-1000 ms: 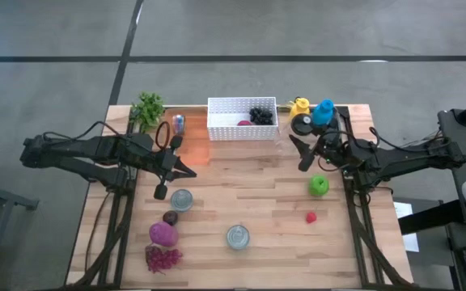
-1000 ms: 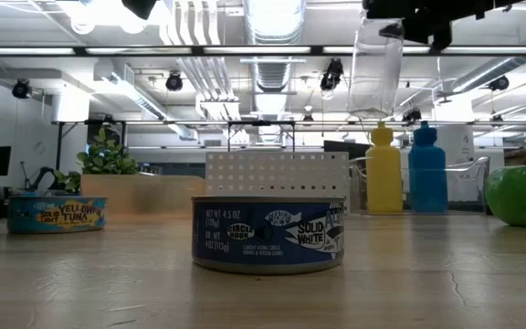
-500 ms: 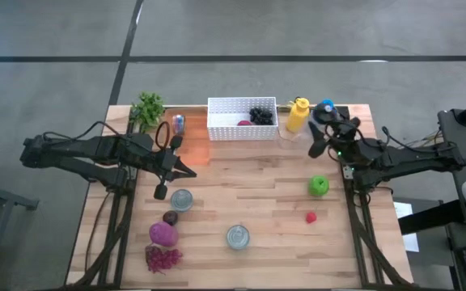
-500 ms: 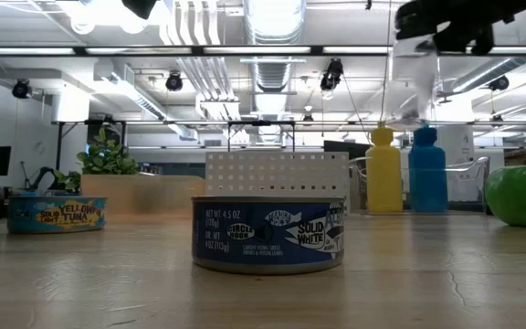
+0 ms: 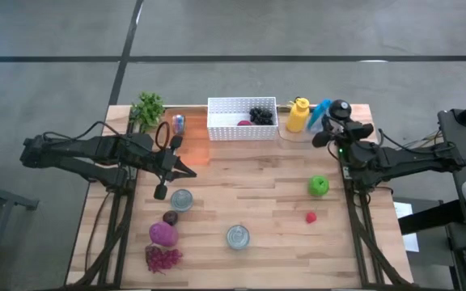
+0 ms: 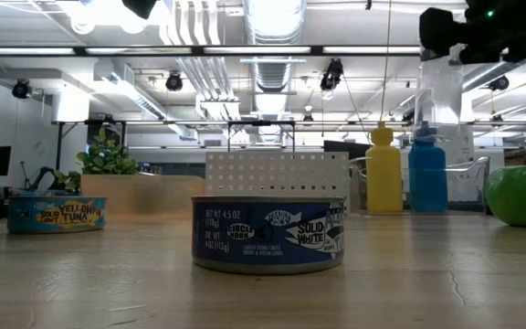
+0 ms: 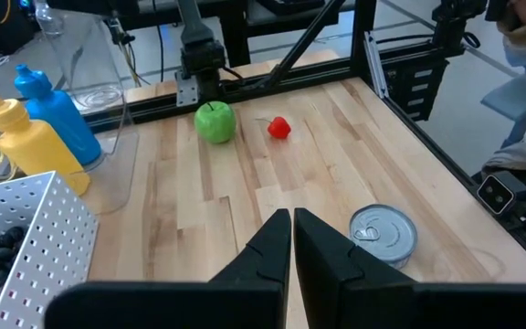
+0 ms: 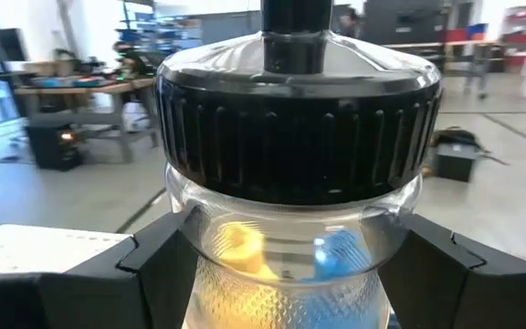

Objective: Pick & Place Food Item
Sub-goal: Put the black water bottle into the transparent bin

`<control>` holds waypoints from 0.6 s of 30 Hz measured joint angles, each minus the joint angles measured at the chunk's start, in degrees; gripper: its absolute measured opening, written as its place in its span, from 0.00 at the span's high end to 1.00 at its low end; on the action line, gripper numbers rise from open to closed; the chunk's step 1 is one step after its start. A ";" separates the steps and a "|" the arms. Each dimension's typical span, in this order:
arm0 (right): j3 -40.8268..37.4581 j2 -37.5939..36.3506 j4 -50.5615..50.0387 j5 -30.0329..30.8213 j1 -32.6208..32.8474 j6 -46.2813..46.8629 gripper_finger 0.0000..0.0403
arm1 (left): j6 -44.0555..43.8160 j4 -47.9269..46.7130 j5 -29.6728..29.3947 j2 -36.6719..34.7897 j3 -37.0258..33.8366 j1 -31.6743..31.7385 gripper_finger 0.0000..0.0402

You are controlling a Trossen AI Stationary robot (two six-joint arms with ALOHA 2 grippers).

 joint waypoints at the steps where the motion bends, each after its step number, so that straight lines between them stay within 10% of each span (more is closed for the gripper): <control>1: -0.23 0.09 0.04 0.68 -0.08 0.00 0.33 | 0.14 0.00 0.00 0.00 0.00 0.00 0.94; 18: -6.57 0.13 0.13 3.13 -7.42 7.10 0.32 | 1.23 0.40 0.00 0.00 0.00 0.02 0.94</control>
